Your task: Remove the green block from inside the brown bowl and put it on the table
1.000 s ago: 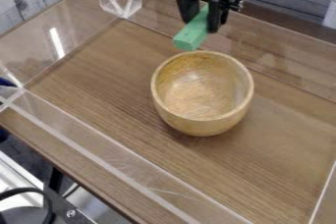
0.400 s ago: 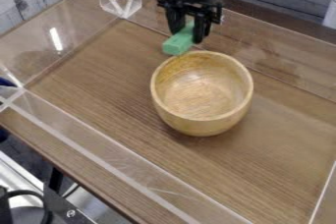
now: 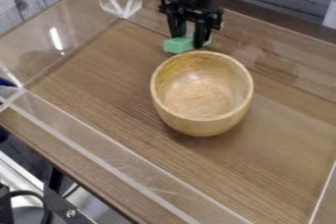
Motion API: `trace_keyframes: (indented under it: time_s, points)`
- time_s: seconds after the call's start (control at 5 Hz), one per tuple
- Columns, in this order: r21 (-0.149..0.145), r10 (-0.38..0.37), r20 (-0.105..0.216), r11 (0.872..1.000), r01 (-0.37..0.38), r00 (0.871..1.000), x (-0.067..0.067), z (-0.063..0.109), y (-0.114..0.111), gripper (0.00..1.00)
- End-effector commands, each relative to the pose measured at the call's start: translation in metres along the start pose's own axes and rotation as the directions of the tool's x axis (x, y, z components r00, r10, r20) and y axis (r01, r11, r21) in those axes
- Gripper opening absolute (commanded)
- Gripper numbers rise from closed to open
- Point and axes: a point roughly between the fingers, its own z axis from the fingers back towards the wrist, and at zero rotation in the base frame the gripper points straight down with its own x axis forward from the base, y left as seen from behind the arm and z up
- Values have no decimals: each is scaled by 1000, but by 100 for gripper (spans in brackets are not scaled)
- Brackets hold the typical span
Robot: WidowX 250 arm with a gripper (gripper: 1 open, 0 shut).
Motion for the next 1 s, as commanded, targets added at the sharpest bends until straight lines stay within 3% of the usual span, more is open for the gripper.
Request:
trace_keyframes:
  time_s: [0.0,0.8]
  points:
    - [13,1,66,1000,-2,998,13,16,2,0]
    - [13,4,48,1000,-4,999,21,-2,2,0]
